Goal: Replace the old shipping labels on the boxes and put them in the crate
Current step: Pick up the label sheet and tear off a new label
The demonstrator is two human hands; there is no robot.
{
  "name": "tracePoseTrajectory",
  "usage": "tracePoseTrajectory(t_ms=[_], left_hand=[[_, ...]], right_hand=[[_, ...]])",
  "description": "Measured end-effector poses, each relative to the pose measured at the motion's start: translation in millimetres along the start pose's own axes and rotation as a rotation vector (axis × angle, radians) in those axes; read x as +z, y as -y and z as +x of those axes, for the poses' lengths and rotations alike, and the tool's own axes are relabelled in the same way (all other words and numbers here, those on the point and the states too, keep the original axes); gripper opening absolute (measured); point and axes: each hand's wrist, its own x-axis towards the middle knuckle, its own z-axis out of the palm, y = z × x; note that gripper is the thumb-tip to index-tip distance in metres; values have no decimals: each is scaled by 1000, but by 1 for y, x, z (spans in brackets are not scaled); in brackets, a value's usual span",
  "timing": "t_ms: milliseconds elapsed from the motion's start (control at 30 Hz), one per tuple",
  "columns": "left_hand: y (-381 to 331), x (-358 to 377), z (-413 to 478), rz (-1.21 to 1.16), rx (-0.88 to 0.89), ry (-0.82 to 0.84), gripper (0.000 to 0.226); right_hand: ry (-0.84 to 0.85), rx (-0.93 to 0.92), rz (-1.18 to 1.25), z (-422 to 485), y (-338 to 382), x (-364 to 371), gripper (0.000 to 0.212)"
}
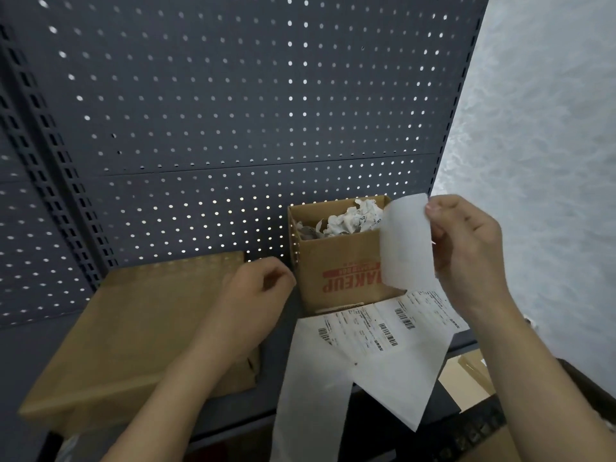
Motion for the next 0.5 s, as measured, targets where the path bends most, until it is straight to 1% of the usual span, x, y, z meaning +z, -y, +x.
tracePoseTrajectory(t_ms=[100,167,233,300,367,433,500], left_hand=[[-13,-2,-7,-468,-193,75,28],[-17,-3,-12,-666,-311,144,36],[-17,-5,-17,-759,-374,186,47],[-13,-7,-20,-813,-385,193,56],[-8,-13,-23,-842,-378,175,54],[-2,-21,-25,-868,-374,163,52],[2,-29,-27,-889,-364,160,57]], right_hand=[[143,-6,-93,-8,-1,21,16],[243,-21,-97,-16,-3,35,15],[364,-61,-87,-24,-4,48,13],[483,-121,-121,-32,-5,60,9],[580,-159,-149,-38,-8,70,7],[663,-144,-132,-41,-10,79,6],[735,-115,-116,-43,-11,87,5]])
